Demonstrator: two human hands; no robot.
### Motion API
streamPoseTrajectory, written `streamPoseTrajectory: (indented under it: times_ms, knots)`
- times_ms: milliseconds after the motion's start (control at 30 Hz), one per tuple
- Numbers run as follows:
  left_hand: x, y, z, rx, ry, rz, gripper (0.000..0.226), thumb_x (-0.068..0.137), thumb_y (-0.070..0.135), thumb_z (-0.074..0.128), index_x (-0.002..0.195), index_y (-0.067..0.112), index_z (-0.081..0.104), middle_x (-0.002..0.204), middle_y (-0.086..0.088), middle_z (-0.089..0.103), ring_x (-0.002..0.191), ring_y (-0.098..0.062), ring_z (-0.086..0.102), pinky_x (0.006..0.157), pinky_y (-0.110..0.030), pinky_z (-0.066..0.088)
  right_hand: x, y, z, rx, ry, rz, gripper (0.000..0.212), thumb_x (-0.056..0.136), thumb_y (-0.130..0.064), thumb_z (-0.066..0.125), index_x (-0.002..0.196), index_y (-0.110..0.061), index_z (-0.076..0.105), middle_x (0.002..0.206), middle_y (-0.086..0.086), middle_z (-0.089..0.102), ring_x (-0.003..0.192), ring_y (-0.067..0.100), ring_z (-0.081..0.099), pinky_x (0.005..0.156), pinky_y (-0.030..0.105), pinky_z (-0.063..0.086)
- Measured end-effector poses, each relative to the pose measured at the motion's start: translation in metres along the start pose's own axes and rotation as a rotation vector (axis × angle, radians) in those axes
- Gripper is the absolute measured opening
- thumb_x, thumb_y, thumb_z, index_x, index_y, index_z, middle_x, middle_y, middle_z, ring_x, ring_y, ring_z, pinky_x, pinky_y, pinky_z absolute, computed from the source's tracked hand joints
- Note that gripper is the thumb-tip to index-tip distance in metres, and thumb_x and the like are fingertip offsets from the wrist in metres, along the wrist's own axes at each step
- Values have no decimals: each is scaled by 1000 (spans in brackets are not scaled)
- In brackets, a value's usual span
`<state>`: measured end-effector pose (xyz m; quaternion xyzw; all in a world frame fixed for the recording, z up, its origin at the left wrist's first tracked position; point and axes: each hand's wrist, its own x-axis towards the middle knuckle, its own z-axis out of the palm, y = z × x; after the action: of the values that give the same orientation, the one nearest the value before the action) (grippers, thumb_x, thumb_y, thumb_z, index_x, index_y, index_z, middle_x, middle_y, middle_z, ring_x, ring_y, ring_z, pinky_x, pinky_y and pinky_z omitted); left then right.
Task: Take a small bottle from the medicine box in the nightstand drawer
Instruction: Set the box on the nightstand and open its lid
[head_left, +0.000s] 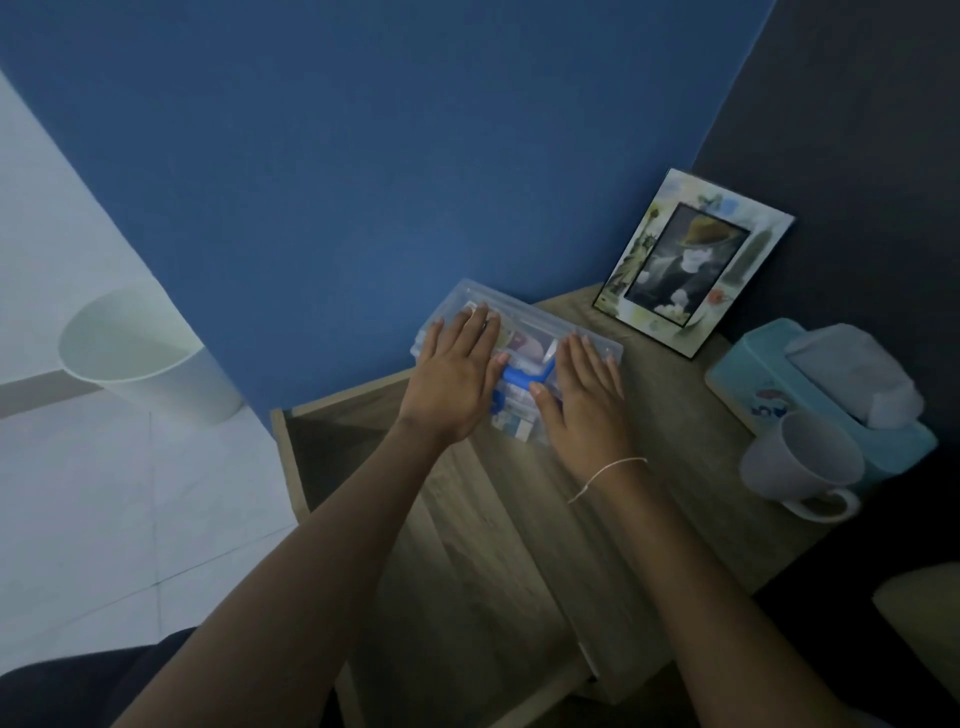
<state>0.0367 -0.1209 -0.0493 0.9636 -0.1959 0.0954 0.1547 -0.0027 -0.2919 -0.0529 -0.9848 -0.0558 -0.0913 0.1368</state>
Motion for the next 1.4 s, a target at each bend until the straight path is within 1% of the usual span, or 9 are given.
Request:
streamPoseTrajectory:
  times_ms: [167, 533, 667, 1033, 1133, 1200, 1300, 1333, 1400]
  knots:
    - [2, 0, 1, -15, 12, 0, 52, 103, 34, 25, 149, 9, 25, 158, -9, 24, 148, -24, 17, 121, -43, 5, 3, 1, 3, 17, 29, -5, 64, 98, -43, 34, 147, -5, 20, 158, 14, 19, 147, 21, 10, 119, 37, -3]
    - [-12, 16, 1, 44, -23, -16, 55, 103, 38, 19, 151, 11, 16, 161, -7, 15, 149, -23, 10, 121, -41, 0, -17, 9, 1, 56, 35, 4, 71, 93, -54, 23, 148, -9, 17, 158, 10, 16, 146, 16, 6, 118, 34, -2]
    - [-13, 19, 1, 58, -40, -10, 56, 102, 39, 20, 151, 11, 16, 161, -9, 16, 149, -24, 11, 121, -42, 1, -20, 12, 0, 78, 49, 16, 68, 95, -49, 32, 148, -9, 19, 158, 10, 18, 147, 18, 9, 119, 35, -2]
    - [-2, 8, -5, 86, -91, -1, 57, 102, 40, 20, 151, 12, 14, 161, -7, 14, 149, -22, 7, 121, -41, -1, -2, 11, -3, 123, 27, -7, 67, 96, -47, 39, 147, -8, 23, 158, 10, 19, 147, 19, 12, 121, 37, 4]
    - [2, 5, -7, 48, -98, -6, 56, 103, 39, 22, 151, 12, 15, 161, -6, 14, 150, -20, 7, 121, -41, -1, 5, 13, -6, 163, 37, 1, 70, 92, -48, 49, 146, -7, 28, 157, 9, 25, 146, 18, 19, 119, 32, 7]
    - [2, 4, -9, -57, -67, -12, 53, 103, 35, 26, 150, 11, 20, 160, -7, 18, 149, -20, 11, 121, -39, 0, 6, 14, -9, 183, 67, -10, 75, 85, -47, 61, 142, -6, 36, 153, 11, 34, 142, 20, 28, 116, 28, 13]
    - [-6, 4, -11, -230, 98, -57, 48, 102, 26, 32, 147, 8, 29, 158, -13, 24, 148, -26, 16, 121, -38, 3, 8, 17, -15, 240, 46, -31, 84, 72, -44, 76, 138, -5, 43, 148, 12, 41, 138, 25, 36, 115, 34, 24]
    - [-9, 4, -11, -263, 152, -97, 48, 102, 23, 33, 147, 7, 29, 158, -14, 21, 148, -27, 15, 121, -39, 3, 8, 19, -15, 233, 35, -38, 85, 71, -45, 77, 138, -6, 42, 149, 12, 39, 140, 27, 33, 116, 39, 24]
    - [-14, 1, -9, -338, 192, -234, 51, 102, 24, 33, 148, 6, 23, 160, -17, 11, 149, -28, 8, 121, -39, 2, 5, 24, -11, 162, 10, -36, 89, 72, -49, 74, 144, -13, 35, 155, 8, 29, 146, 31, 15, 118, 50, 18]
